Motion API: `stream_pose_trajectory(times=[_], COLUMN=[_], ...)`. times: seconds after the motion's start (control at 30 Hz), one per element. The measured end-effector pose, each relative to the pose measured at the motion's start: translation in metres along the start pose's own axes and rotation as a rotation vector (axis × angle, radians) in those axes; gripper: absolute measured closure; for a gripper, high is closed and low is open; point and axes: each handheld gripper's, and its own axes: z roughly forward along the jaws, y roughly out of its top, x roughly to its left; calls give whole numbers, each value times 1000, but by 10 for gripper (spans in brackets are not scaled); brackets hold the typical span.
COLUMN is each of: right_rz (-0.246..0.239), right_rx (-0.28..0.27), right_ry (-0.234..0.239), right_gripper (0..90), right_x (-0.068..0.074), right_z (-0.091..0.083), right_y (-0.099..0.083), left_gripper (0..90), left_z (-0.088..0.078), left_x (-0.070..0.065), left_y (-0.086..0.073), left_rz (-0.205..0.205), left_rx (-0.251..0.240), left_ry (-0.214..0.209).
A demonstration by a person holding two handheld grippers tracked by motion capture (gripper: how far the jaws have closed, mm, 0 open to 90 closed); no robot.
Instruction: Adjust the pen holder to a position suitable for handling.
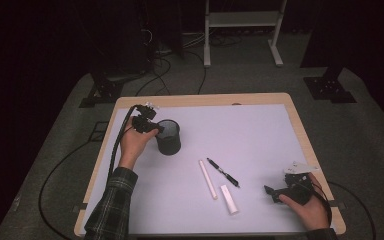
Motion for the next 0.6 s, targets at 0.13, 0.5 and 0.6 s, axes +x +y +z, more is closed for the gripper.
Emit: stream_pose_trajectory(times=[0.13,0.5,0.6], right_rz=[0,0,0], right_rx=[0,0,0], right_ry=[0,0,0], right_gripper=[0,0,0], right_x=[0,0,0], right_z=[0,0,0], right_y=[0,0,0], left_gripper=[769,809,818], left_z=[0,-2,-4], left_x=[0,-2,-4], left_y=[0,2,4], left_rz=[8,10,7], left_rx=[6,-6,-14], left_ry=[12,-17,-39])
